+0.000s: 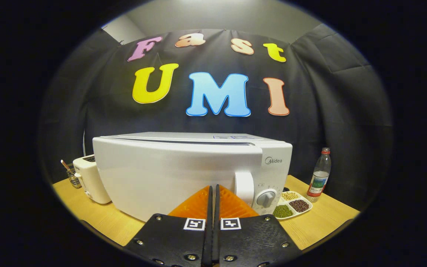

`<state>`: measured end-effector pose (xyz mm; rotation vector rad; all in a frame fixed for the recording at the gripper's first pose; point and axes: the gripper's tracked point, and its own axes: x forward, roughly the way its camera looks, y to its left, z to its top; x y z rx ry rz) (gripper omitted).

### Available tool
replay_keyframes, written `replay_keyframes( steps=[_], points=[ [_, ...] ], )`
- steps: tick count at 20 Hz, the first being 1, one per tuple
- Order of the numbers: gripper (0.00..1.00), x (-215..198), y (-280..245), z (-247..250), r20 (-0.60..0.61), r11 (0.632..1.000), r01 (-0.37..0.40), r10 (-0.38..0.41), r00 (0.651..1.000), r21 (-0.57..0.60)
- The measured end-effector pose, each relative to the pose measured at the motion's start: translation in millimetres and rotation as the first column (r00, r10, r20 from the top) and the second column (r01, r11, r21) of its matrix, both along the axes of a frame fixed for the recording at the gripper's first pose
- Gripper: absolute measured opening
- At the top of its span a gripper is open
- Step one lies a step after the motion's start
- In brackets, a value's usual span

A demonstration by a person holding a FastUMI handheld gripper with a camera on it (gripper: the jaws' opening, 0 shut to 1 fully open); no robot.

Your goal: Open the microwave, put the food inside, and close the microwave door.

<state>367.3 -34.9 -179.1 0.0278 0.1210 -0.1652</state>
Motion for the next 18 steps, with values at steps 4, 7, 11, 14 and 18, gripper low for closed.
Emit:
replay_keyframes(
  steps=[4, 7, 11, 14, 18],
  points=[
    [0.02, 15.7, -4.7, -1.3, -0.012, 0.999, 0.031, -0.031, 0.999, 0.010],
    [0.04, -2.8, 14.9, -11.9, -0.079, 0.998, -0.020, 0.025, 0.997, 0.067],
    [0.04, -64.7, 31.3, 26.2, -0.018, 0.990, -0.077, 0.080, 0.997, 0.116],
    [0.04, -125.7, 56.8, 57.1, 0.032, 0.984, -0.162, 0.160, 0.987, 0.077],
    [0.04, -209.4, 74.2, 95.7, 0.066, 0.968, -0.248, 0.246, 0.967, 0.026]
  ],
)
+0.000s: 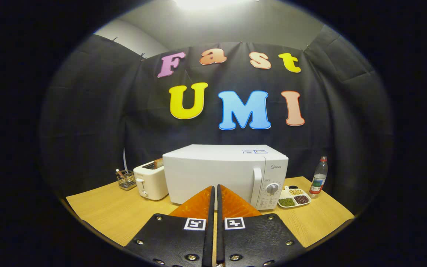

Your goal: Open the microwave, put the food inside, and close the microwave door.

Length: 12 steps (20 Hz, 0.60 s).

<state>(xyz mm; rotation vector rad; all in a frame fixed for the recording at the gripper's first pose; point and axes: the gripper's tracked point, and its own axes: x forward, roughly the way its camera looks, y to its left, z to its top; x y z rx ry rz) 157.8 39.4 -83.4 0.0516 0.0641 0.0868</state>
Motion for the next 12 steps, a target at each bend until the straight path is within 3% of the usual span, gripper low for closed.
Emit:
replay_keyframes(
  steps=[4, 10, 12],
  points=[
    [0.04, -75.5, -5.3, 25.0, 0.012, 0.999, -0.030, 0.030, 0.999, 0.018],
    [0.04, -144.9, -57.3, 41.3, 0.093, 0.995, 0.086, -0.081, 0.992, -0.045],
    [0.04, -151.1, -57.6, 42.3, 0.081, 0.994, 0.076, -0.069, 0.994, -0.079]
  ],
)
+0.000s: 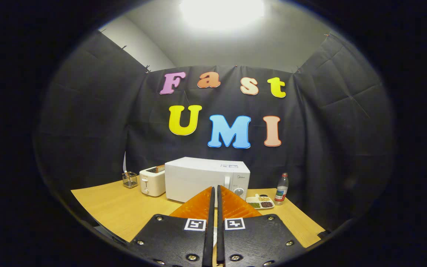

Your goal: Open the microwave, put the food inside, and close the microwave door.

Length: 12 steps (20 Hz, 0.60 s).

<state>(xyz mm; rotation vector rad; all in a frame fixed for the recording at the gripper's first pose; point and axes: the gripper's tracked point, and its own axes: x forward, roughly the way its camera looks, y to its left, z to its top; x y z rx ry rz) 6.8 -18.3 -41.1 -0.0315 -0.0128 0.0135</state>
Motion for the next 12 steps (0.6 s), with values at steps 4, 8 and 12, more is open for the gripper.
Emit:
replay_keyframes(
  steps=[4, 8, 12],
  points=[
    [0.18, -11.4, 14.0, 1.0, 0.002, 0.998, -0.066, 0.066, 0.998, -0.017],
    [0.93, -8.0, 16.0, 4.5, 0.027, 0.999, -0.028, 0.028, 0.999, -0.024],
    [0.96, -6.3, 18.0, -0.2, 0.009, 0.999, -0.031, 0.031, 0.999, 0.036]
  ],
)
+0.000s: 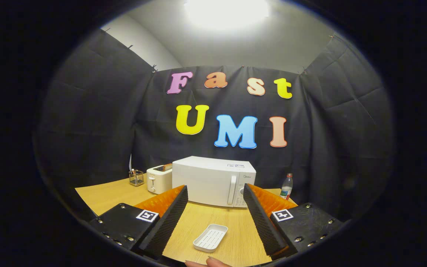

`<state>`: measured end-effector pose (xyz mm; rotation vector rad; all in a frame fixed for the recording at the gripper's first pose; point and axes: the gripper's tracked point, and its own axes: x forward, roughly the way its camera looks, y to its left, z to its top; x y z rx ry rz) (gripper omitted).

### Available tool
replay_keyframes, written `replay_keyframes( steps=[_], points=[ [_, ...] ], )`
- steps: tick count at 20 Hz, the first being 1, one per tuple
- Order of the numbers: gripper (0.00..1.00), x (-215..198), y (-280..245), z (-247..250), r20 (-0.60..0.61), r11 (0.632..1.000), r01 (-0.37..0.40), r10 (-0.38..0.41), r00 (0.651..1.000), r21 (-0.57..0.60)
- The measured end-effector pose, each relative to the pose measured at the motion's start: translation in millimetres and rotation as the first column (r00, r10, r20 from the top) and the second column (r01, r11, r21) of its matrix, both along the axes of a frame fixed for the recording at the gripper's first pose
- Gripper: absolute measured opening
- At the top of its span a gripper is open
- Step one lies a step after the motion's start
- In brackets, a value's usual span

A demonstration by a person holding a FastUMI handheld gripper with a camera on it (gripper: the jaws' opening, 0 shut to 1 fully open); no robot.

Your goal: Open the microwave, put the food inside, and close the microwave door.

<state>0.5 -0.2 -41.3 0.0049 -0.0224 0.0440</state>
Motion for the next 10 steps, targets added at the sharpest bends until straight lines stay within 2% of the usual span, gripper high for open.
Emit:
replay_keyframes(
  steps=[10],
  points=[
    [0.96, -0.3, -8.0, 4.1, 0.021, 0.999, 0.022, -0.023, 1.000, 0.037]
  ],
)
